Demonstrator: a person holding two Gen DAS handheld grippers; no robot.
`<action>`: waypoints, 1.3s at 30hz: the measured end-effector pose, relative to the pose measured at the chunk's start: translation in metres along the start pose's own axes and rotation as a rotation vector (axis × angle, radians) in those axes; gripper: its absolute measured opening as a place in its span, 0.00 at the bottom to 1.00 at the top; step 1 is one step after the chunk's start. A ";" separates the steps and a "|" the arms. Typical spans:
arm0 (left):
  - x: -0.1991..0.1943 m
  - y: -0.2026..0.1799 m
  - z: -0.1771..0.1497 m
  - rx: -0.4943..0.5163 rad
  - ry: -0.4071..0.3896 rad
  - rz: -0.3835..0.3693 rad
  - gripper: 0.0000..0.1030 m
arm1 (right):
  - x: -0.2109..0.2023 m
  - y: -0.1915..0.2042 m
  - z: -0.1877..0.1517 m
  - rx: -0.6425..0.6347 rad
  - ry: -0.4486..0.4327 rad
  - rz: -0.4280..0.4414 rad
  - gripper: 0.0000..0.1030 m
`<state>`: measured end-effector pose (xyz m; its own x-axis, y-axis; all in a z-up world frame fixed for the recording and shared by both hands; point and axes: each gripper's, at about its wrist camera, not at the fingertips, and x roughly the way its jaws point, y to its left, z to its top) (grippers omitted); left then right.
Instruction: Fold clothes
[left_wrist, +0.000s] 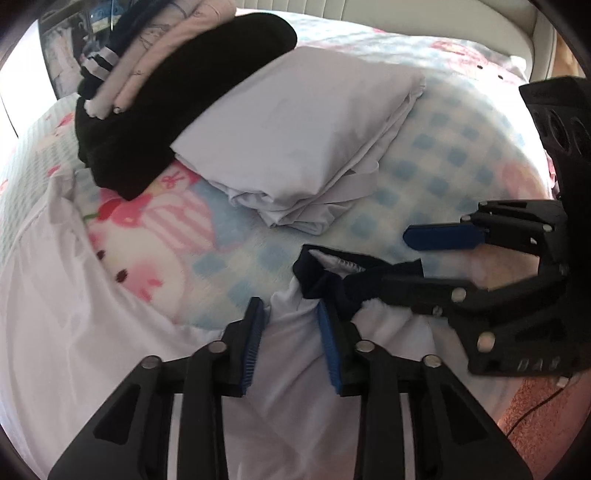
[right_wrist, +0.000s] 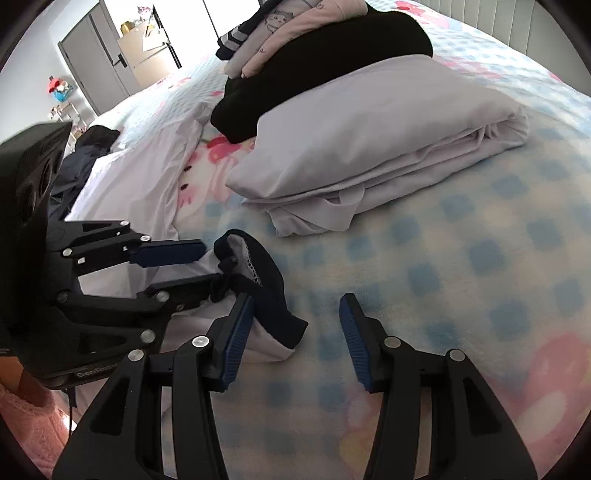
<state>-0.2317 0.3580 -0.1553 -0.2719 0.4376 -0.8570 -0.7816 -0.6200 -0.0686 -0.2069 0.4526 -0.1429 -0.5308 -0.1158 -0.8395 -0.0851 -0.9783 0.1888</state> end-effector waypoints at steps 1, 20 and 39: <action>0.002 -0.001 0.000 0.001 0.001 -0.011 0.14 | 0.003 0.002 -0.001 -0.003 0.006 -0.006 0.50; -0.004 0.065 -0.005 -0.402 -0.095 -0.092 0.08 | -0.002 -0.008 -0.010 0.004 0.024 -0.122 0.47; -0.006 0.019 -0.012 -0.096 -0.023 -0.061 0.08 | -0.010 0.002 -0.015 0.004 0.023 0.013 0.47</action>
<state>-0.2381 0.3357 -0.1577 -0.2391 0.4906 -0.8379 -0.7397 -0.6511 -0.1701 -0.1892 0.4490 -0.1421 -0.5125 -0.1320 -0.8485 -0.0816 -0.9762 0.2011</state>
